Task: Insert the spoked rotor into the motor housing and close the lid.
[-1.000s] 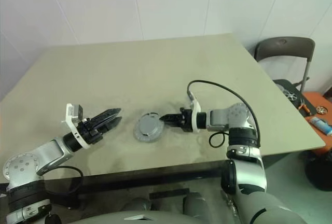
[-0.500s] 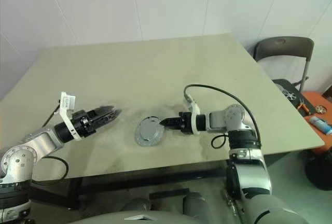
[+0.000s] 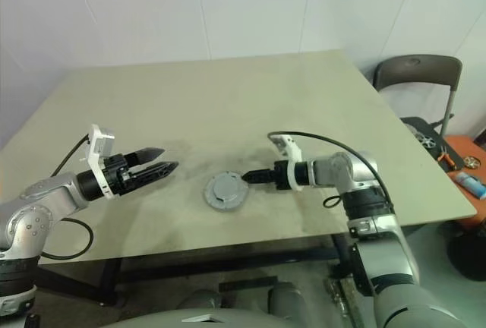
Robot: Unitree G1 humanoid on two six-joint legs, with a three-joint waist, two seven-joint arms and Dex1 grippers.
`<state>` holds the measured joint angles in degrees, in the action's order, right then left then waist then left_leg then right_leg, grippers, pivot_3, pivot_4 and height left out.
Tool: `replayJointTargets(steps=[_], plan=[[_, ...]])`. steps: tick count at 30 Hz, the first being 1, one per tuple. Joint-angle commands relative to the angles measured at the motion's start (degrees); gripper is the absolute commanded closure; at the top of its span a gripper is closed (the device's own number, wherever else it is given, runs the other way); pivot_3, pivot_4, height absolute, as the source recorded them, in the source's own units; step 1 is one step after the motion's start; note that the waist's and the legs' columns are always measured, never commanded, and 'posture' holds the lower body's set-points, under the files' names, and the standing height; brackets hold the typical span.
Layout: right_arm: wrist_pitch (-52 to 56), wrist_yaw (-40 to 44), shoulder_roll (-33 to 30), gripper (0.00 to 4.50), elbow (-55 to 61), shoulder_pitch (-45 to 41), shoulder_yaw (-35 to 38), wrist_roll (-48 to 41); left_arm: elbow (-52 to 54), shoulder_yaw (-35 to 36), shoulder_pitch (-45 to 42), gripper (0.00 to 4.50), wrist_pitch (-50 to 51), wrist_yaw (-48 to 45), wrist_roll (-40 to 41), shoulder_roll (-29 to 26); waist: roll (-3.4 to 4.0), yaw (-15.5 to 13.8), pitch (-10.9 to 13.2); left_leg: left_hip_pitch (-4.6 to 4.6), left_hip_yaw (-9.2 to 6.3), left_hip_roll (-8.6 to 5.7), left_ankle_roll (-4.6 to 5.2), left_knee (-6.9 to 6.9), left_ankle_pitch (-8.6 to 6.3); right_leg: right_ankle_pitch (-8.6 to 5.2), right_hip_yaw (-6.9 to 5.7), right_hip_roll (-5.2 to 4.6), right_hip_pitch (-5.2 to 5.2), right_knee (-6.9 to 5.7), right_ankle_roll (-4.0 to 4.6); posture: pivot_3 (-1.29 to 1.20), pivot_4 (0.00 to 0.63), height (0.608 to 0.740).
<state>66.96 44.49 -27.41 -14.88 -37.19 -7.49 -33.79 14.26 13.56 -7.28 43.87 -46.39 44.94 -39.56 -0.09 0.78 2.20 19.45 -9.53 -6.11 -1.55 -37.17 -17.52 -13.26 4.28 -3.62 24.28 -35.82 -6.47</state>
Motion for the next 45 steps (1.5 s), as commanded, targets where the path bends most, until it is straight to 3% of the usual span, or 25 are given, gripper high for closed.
replayJointTargets(steps=[1, 4, 11, 22, 41, 45], plan=[[-13.0, 7.6, -3.4, 0.09, 9.2, 0.4, -2.8, 3.5, 1.6, -0.3, -0.5, 0.0, -4.8, -2.3, -3.9, -2.4, -0.01, 0.0, 0.0, 0.0, -0.01, 0.0, 0.0, 0.04, 0.0, 0.0, 0.0, 0.0, 0.0, 0.03, 0.0, 0.0, 0.0, 0.74], [-29.4, 10.2, -2.6, 0.09, 13.2, 3.2, -2.1, 7.5, 0.1, -0.9, -0.7, 0.0, -12.7, -2.3, -10.1, -2.7, -0.02, 0.2, 0.0, 0.01, -0.01, 0.05, 0.0, 0.14, -0.01, 0.0, -0.02, 0.02, 0.01, 0.17, -0.01, 0.0, 0.0, 0.74], [-44.5, 14.3, -2.5, 0.09, 12.3, 4.9, -12.2, 19.5, -1.8, -3.6, 0.6, 0.0, -21.6, -6.9, -16.7, -3.6, -0.05, -0.2, 0.0, 0.01, 0.01, 0.04, 0.01, 0.13, -0.02, 0.01, -0.01, 0.0, -0.04, 0.24, 0.0, 0.0, 0.0, 0.74], [-42.9, 15.4, 3.4, 0.09, 7.7, 4.0, -14.5, 22.0, -0.6, -5.2, 3.2, 0.0, -26.1, -8.1, -18.6, -1.4, -0.07, -0.2, 0.0, 0.01, -0.03, 0.05, 0.01, 0.13, -0.01, 0.02, -0.02, 0.02, -0.03, 0.2, 0.03, 0.0, 0.0, 0.74], [-40.5, 16.7, 5.2, 0.09, 6.0, 4.8, -16.2, 24.8, -1.4, -5.2, 3.2, 0.0, -28.2, -7.7, -19.5, -0.5, -0.07, -0.2, 0.0, -0.04, -0.03, 0.05, 0.01, 0.08, -0.01, 0.02, -0.02, 0.04, -0.04, 0.09, 0.03, 0.0, 0.0, 0.74], [-40.0, 16.8, 5.6, 0.99, 6.5, 5.2, -15.7, 24.2, -1.5, -5.1, 3.2, 0.0, -28.3, -7.7, -19.6, -0.4, -0.07, -0.2, 0.0, -0.06, -0.02, 0.05, 0.01, 0.06, -0.01, 0.02, -0.02, 0.04, -0.05, 0.06, 0.03, 0.0, 0.0, 0.74]])
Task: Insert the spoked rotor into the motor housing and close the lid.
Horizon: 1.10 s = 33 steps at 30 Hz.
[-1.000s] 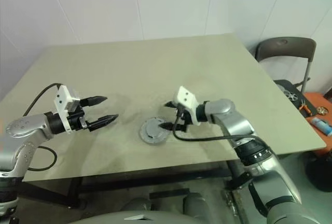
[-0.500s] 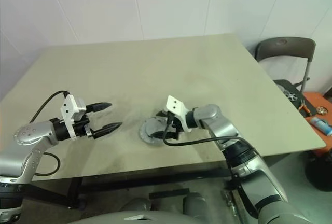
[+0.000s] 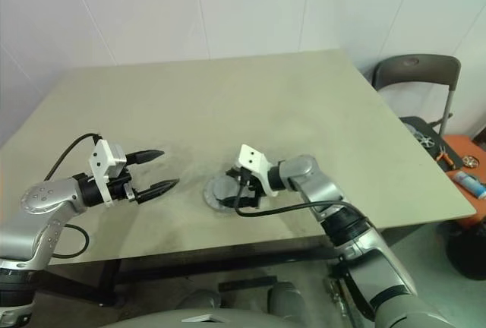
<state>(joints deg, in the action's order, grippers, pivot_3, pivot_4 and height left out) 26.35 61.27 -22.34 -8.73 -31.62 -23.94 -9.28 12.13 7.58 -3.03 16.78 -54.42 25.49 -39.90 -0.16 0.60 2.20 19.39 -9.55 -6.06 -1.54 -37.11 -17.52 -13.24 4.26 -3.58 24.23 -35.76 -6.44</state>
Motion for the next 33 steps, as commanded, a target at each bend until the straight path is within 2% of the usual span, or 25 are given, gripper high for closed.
replayJointTargets(steps=[1, 15, 33], plan=[[0.5, -0.2, 0.7, 1.07, 0.4, -0.3, 1.0, -0.5, 0.6, 0.9, -1.1, 0.0, -1.3, 0.4, -0.2, -0.1, 0.0, 0.0, 0.0, 0.0, 0.0, 0.0, 0.0, 0.0, 0.0, 0.0, 0.0, 0.0, 0.0, 0.0, 0.0, 0.0, 0.0, 0.74], [-1.3, -1.6, 2.6, 1.07, 3.2, 0.1, 5.5, -3.3, -0.6, 0.3, -1.7, 0.0, -2.4, 0.3, -1.1, 0.5, 0.0, 0.0, 0.0, 0.0, 0.0, 0.0, 0.0, -0.01, 0.0, 0.0, 0.0, 0.01, 0.01, -0.04, 0.0, 0.0, 0.0, 0.74], [-4.8, -0.8, 0.8, 1.07, 0.9, 0.6, 2.6, 1.1, -1.0, 0.1, -1.4, 0.0, -3.3, 0.2, -1.7, 1.3, 0.0, 0.0, 0.0, 0.01, 0.0, 0.0, 0.0, -0.03, 0.0, 0.0, 0.0, 0.0, 0.02, -0.05, 0.0, 0.0, 0.0, 0.74]])
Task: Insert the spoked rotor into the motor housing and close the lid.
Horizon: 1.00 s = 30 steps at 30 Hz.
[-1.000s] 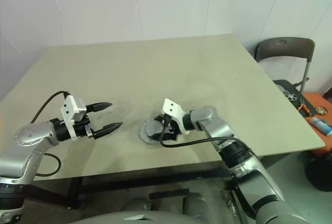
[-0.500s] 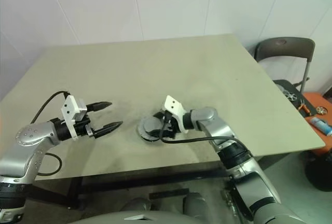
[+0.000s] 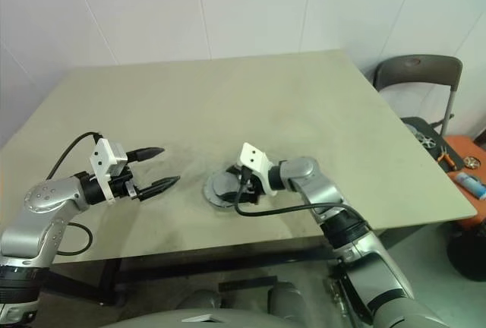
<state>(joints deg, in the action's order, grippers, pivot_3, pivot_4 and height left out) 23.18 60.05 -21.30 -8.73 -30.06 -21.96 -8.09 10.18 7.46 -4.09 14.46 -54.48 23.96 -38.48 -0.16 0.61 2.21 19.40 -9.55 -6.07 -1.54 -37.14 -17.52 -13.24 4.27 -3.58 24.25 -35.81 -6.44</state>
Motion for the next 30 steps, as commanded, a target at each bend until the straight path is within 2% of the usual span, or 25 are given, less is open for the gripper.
replayJointTargets(steps=[1, 30], plan=[[-1.6, 0.5, -0.2, 1.07, 0.9, -0.9, 0.6, 0.0, 0.9, 0.3, -0.3, 0.0, -0.9, 0.2, -0.2, -0.1, 0.0, 0.0, 0.0, 0.0, 0.0, 0.0, 0.0, 0.0, 0.0, 0.0, 0.0, 0.0, 0.0, 0.0, 0.0, 0.0, 0.0, 0.74], [0.1, -0.8, 0.5, 1.07, -2.4, -1.0, -0.5, 2.5, 1.7, 0.1, 0.1, 0.0, -0.3, 0.7, 0.0, 0.3, -0.03, 0.0, 0.0, -0.08, 0.0, 0.0, -0.07, -0.08, 0.05, 0.0, 0.0, 0.01, -0.02, -0.22, 0.01, 0.0, 0.0, 0.74]])
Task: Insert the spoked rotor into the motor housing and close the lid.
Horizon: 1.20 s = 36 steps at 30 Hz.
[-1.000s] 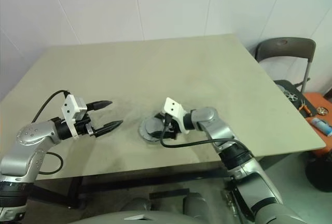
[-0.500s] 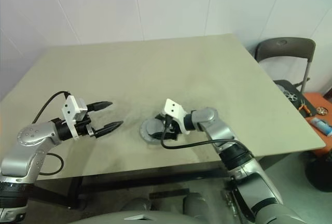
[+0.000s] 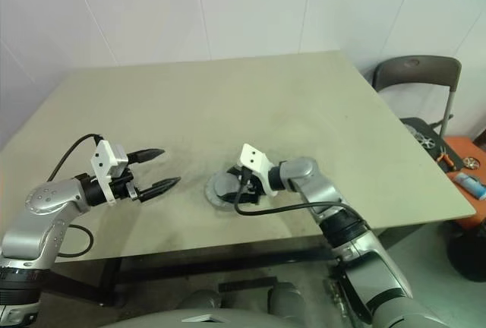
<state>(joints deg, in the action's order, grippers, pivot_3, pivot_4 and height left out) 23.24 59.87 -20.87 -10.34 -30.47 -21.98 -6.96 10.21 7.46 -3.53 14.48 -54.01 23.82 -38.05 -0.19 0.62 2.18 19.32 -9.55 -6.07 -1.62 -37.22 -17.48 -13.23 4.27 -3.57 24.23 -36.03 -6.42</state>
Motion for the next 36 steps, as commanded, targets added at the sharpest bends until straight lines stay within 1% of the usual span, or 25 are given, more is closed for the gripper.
replayJointTargets(steps=[1, 5, 10, 14, 16, 22, 25, 28, 31, 33, 36], plan=[[-0.1, -0.5, 0.0, 1.07, -0.9, -0.5, -0.7, 1.5, 1.7, 0.1, -0.5, 0.0, -0.3, 0.2, 0.1, -0.1, 0.0, 0.0, 0.0, 0.0, 0.0, 0.0, 0.0, 0.0, 0.0, 0.0, 0.0, 0.0, 0.0, 0.0, 0.0, 0.0, 0.0, 0.74], [-1.1, -0.9, -0.8, 1.07, -1.7, -0.3, -2.3, 3.7, 1.7, 0.0, -0.6, 0.0, -0.2, 0.2, 0.2, -0.1, -0.01, 0.0, 0.0, -0.02, 0.0, 0.0, 0.0, 0.0, 0.0, 0.0, 0.0, 0.0, -0.01, 0.0, 0.0, 0.0, 0.0, 0.74], [0.5, -0.3, -1.2, 1.07, -1.1, 0.3, -3.3, 3.7, 1.6, 0.0, -0.7, 0.0, -0.2, 0.1, 0.2, -0.3, -0.01, 0.0, 0.0, -0.26, 0.0, 0.0, 0.0, 0.01, 0.0, 0.0, 0.0, 0.01, -0.28, 0.01, 0.0, 0.0, 0.0, 0.74], [-0.2, 1.0, -3.0, 1.07, -1.8, 0.7, -4.8, 4.8, 1.5, 0.0, -0.5, 0.0, -0.4, 0.0, 0.2, -0.2, 0.05, -0.1, 0.0, -0.98, -0.02, 0.0, 0.04, 0.14, -0.03, -0.07, -0.04, 0.0, -1.06, 0.21, -0.03, 0.0, 0.0, 0.74], [0.1, 1.8, -3.2, 1.07, -1.6, 0.8, -4.8, 4.3, 1.6, 0.1, -0.4, 0.0, -0.5, 0.0, 0.2, -0.2, 0.04, -0.2, 0.0, -1.01, -0.04, 0.0, 0.05, 0.11, -0.03, -0.21, -0.05, 0.0, -1.15, 0.31, -0.22, 0.0, 0.0, 0.74], [-0.6, 0.9, -1.8, 1.07, -3.8, 0.5, -3.4, 3.5, 1.6, 0.1, 0.1, 0.0, -1.0, 0.1, 0.0, 0.0, 0.03, -0.2, -0.1, -0.97, -0.05, 0.0, 0.14, 0.15, -0.09, -0.04, -0.05, -0.02, -1.14, 0.49, -0.04, 0.0, 0.0, 0.74], [0.9, 0.0, -1.0, 1.07, -5.6, 0.5, -3.2, 3.5, 1.5, 0.1, 0.1, 0.0, -1.1, 0.1, 0.0, 0.1, 0.02, -0.1, -0.1, -0.96, -0.05, 0.0, 0.14, 0.17, -0.09, -0.04, -0.05, -0.01, -1.13, 0.49, -0.05, 0.0, 0.0, 0.74], [5.0, -0.8, -0.1, 1.07, -6.6, 1.1, -2.3, 2.5, 1.4, 0.2, 0.3, 0.0, -1.2, -0.1, 0.2, 0.0, 0.05, 0.0, -0.2, -1.0, -0.05, 0.02, 0.14, 0.17, -0.09, -0.05, -0.05, 0.01, -1.16, 0.47, -0.03, 0.0, 0.0, 0.74], [4.9, -0.4, -1.2, 1.07, -7.0, 1.6, -3.7, 4.1, 1.3, 0.2, 0.4, 0.0, -1.2, -0.1, 0.2, 0.1, 0.08, -0.1, -0.3, -1.07, -0.05, 0.02, 0.14, 0.16, -0.09, -0.07, -0.06, 0.01, -1.24, 0.46, -0.04, 0.0, 0.0, 0.74], [4.6, -0.1, -1.5, 1.07, -6.8, 1.8, -3.9, 4.2, 1.4, 0.1, 0.5, 0.0, -1.2, 0.0, 0.2, 0.1, 0.09, -0.1, -0.3, -1.17, -0.05, 0.02, 0.14, 0.16, -0.09, -0.22, -0.06, 0.01, -1.38, 0.48, -0.22, 0.0, 0.0, 0.74], [0.4, 2.7, -3.7, 1.07, -5.3, 3.0, -5.9, 5.4, 2.0, -0.4, 0.8, 0.0, -0.2, 0.1, 0.4, 0.3, 0.13, -0.2, -0.4, -1.3, -0.06, 0.02, 0.14, 0.16, -0.1, -0.28, -0.06, 0.0, -1.55, 0.54, -0.19, 0.0, 0.0, 0.74]])
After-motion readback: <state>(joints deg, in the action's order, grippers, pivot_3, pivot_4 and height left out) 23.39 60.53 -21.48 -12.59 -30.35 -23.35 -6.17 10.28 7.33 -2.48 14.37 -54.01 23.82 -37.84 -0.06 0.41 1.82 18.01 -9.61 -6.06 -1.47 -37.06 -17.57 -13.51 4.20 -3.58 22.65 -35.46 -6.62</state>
